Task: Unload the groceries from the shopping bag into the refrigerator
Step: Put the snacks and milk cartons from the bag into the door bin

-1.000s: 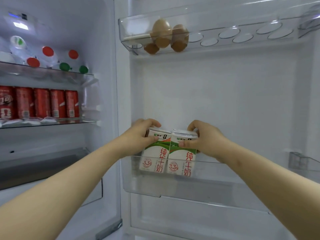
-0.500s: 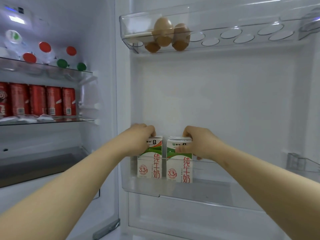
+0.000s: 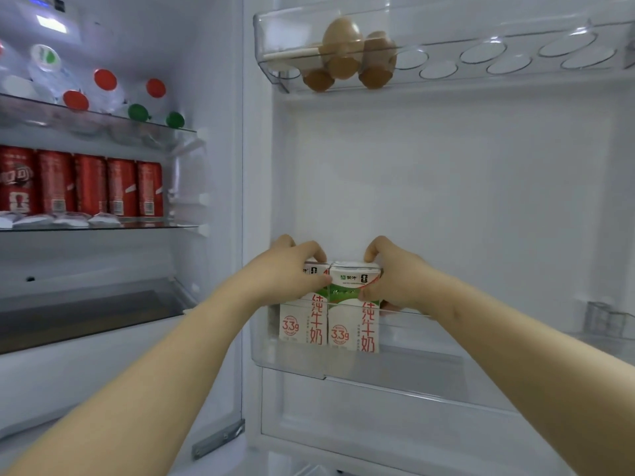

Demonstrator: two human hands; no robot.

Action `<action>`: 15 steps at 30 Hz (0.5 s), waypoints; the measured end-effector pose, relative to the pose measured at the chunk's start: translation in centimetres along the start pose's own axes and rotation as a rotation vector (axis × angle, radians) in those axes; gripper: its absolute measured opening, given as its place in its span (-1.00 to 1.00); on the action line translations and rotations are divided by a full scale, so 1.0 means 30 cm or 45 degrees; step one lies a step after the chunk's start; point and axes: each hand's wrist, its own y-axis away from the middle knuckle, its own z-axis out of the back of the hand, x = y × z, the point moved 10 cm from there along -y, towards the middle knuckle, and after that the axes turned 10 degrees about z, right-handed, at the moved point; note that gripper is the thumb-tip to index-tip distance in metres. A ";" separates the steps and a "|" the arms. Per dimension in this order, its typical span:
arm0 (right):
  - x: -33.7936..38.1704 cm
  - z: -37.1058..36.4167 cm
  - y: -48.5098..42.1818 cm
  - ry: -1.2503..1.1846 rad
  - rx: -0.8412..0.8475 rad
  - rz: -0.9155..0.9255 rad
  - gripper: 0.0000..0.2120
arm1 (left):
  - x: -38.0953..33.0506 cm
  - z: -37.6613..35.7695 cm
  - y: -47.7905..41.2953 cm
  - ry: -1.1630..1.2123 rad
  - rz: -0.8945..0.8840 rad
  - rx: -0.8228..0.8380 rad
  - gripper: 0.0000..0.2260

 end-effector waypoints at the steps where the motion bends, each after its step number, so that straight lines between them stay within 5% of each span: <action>1: 0.007 -0.001 -0.002 0.042 0.010 0.017 -0.65 | 0.003 -0.009 0.000 0.019 0.026 0.017 -0.67; 10: 0.074 0.032 0.000 0.811 -0.089 0.131 -0.64 | -0.026 0.002 0.000 -0.264 -0.041 -0.147 -0.66; 15: 0.073 0.014 -0.014 0.835 -0.078 0.113 -0.65 | -0.024 -0.001 0.015 -0.159 -0.023 -0.124 -0.65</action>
